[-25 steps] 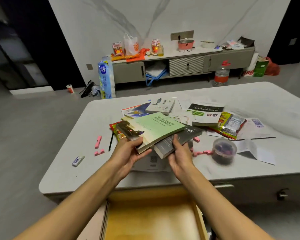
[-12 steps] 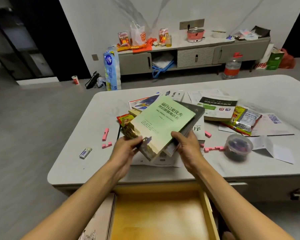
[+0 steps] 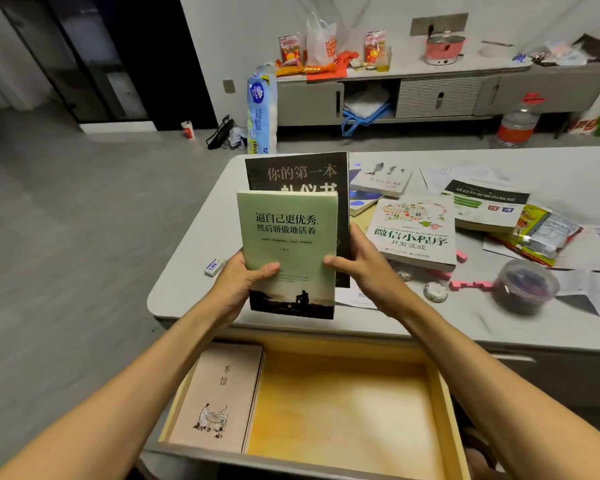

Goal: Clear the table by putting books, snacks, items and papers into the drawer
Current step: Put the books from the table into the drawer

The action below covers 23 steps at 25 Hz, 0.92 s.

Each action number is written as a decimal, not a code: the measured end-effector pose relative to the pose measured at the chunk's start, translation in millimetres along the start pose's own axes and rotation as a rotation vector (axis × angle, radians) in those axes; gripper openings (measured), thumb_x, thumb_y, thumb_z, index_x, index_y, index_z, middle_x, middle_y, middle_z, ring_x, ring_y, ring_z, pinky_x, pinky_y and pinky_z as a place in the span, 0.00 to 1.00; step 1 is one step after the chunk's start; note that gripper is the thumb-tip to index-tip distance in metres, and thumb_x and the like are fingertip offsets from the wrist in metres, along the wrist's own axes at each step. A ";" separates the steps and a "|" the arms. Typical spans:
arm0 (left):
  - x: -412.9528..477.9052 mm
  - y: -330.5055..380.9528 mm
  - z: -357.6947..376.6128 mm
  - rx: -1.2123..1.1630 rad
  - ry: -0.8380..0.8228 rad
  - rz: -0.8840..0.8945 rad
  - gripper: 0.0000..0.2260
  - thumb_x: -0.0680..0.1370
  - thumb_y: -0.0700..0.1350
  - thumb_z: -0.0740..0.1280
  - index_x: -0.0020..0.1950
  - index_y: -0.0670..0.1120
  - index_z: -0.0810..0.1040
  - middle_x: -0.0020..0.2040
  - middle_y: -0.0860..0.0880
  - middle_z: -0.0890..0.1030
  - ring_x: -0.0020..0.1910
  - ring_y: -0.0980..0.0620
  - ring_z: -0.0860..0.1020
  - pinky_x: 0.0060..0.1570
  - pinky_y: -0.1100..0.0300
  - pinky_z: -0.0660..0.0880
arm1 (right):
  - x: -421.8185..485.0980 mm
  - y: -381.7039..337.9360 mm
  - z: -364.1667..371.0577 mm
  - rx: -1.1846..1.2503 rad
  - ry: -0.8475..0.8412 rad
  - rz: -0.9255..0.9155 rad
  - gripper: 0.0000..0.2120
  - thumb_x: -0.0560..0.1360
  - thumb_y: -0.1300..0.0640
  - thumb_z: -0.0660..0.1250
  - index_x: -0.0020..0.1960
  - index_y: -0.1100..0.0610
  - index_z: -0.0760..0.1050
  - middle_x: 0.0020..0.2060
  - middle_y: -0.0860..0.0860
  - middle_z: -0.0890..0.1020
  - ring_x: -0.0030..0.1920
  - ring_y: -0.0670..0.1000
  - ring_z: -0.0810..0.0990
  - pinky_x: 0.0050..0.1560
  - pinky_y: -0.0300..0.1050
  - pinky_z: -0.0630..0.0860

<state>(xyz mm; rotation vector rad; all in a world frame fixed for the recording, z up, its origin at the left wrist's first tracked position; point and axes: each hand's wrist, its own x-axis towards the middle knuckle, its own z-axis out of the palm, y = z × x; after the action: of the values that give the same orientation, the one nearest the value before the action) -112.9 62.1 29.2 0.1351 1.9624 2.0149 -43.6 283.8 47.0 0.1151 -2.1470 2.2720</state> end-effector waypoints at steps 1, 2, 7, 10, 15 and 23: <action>-1.9 -9.0 -5.8 0.014 0.033 0.012 0.21 0.72 0.34 0.71 0.65 0.39 0.74 0.57 0.44 0.83 0.59 0.42 0.80 0.60 0.50 0.76 | 3.2 5.8 7.0 -0.024 -0.011 0.006 0.27 0.78 0.67 0.65 0.74 0.54 0.63 0.65 0.47 0.77 0.63 0.43 0.78 0.55 0.40 0.79; -3.1 -17.6 -10.3 0.026 0.066 0.027 0.21 0.72 0.32 0.71 0.65 0.39 0.74 0.56 0.46 0.83 0.58 0.44 0.81 0.60 0.51 0.77 | 6.4 12.1 13.2 -0.048 -0.014 0.007 0.27 0.78 0.68 0.65 0.74 0.54 0.62 0.65 0.46 0.77 0.63 0.42 0.78 0.57 0.42 0.79; 1.9 -44.6 -20.0 0.071 0.149 0.071 0.21 0.73 0.30 0.70 0.63 0.39 0.72 0.55 0.48 0.82 0.55 0.51 0.80 0.46 0.66 0.80 | 19.9 49.9 27.5 -0.162 0.001 0.028 0.27 0.79 0.66 0.63 0.75 0.52 0.60 0.66 0.47 0.76 0.67 0.48 0.74 0.67 0.53 0.74; 5.6 -59.2 -26.0 0.101 0.154 0.049 0.23 0.72 0.32 0.72 0.66 0.40 0.72 0.58 0.45 0.82 0.58 0.48 0.80 0.51 0.64 0.79 | 19.1 63.8 29.7 -0.121 0.001 0.039 0.25 0.80 0.64 0.62 0.72 0.48 0.62 0.66 0.47 0.76 0.66 0.48 0.75 0.60 0.52 0.79; 10.5 -64.8 -32.2 0.068 0.128 0.049 0.24 0.72 0.33 0.72 0.67 0.40 0.72 0.60 0.44 0.81 0.59 0.48 0.80 0.53 0.60 0.79 | 16.6 79.9 37.4 -0.136 -0.008 0.053 0.24 0.80 0.61 0.63 0.73 0.51 0.62 0.67 0.50 0.75 0.67 0.47 0.74 0.63 0.47 0.76; 10.7 -67.2 -33.5 -0.039 0.074 0.076 0.25 0.66 0.46 0.76 0.61 0.49 0.74 0.55 0.51 0.83 0.57 0.54 0.80 0.55 0.61 0.77 | 6.3 105.7 48.6 -0.140 0.015 0.115 0.21 0.80 0.58 0.63 0.65 0.38 0.63 0.63 0.39 0.75 0.62 0.35 0.74 0.61 0.36 0.75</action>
<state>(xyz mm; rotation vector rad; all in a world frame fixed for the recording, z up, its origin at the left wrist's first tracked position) -121.6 33.3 -40.5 0.1305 1.9887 2.1341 -54.1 229.0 -55.3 -0.0276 -2.3539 2.1616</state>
